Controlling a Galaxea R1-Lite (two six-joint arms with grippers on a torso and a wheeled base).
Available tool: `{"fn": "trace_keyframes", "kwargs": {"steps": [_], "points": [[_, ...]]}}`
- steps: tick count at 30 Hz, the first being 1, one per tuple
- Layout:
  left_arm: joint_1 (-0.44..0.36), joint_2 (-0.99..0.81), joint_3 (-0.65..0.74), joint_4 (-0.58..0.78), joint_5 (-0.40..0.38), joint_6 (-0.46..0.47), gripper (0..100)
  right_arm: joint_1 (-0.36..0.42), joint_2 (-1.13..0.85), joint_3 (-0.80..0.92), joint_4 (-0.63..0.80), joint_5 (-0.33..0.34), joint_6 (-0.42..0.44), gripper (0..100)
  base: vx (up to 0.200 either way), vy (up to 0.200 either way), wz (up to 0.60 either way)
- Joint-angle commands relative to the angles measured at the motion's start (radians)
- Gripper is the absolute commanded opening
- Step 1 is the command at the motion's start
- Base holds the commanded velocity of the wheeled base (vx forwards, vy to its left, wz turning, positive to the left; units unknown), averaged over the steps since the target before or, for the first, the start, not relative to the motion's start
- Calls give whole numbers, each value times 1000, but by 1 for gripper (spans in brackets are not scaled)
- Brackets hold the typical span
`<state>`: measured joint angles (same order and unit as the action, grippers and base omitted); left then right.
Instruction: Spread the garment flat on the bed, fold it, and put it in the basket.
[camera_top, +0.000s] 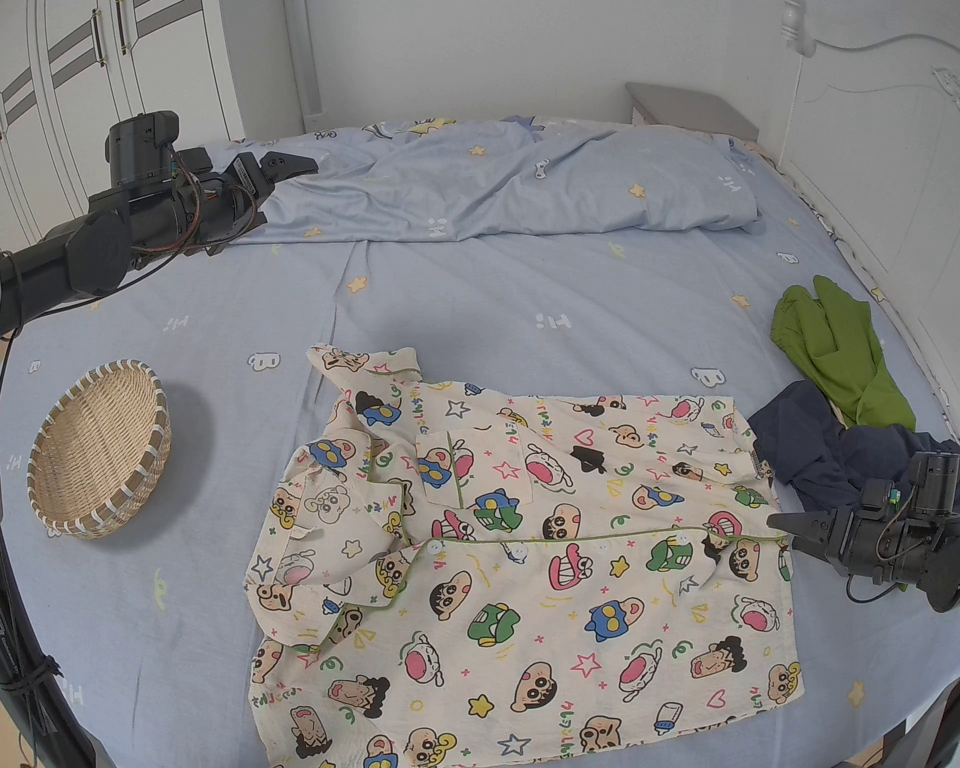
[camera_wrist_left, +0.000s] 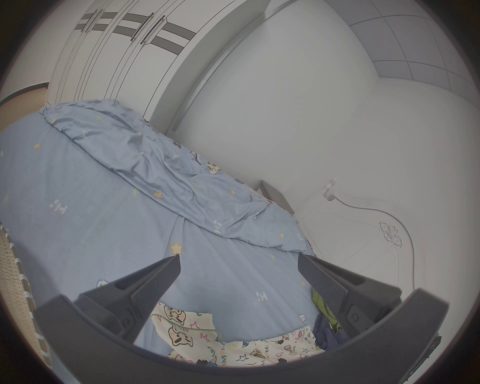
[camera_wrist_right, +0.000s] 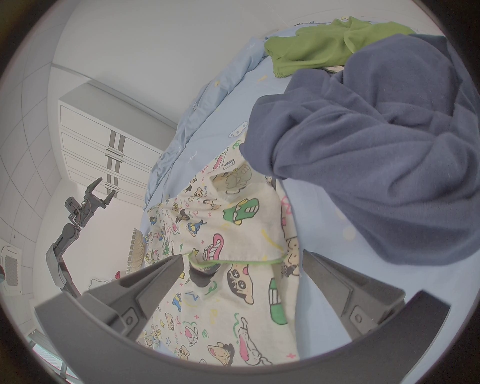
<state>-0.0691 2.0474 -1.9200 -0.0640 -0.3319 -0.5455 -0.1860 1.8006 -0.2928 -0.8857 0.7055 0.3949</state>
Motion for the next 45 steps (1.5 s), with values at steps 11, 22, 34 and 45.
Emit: {"fn": "trace_keyframes", "kwargs": {"steps": [11, 22, 34, 45], "points": [[81, -257, 366, 66, -274, -85, 100, -40, -80, 230, -29, 11, -37, 100, 0, 0, 0], [126, -538, 1187, 56, -374, -53, 100, -93, -244, 293, 208, 15, -68, 100, 0, 0, 0], [42, -780, 1618, 27, -417, 72, 100, -98, -262, 293, 292, 12, -157, 100, 0, 0, 0], [-74, -998, 1699, 20, -407, 104, 100, -98, -270, 293, 292, 9, -157, 100, 0, 0, 0]]}}
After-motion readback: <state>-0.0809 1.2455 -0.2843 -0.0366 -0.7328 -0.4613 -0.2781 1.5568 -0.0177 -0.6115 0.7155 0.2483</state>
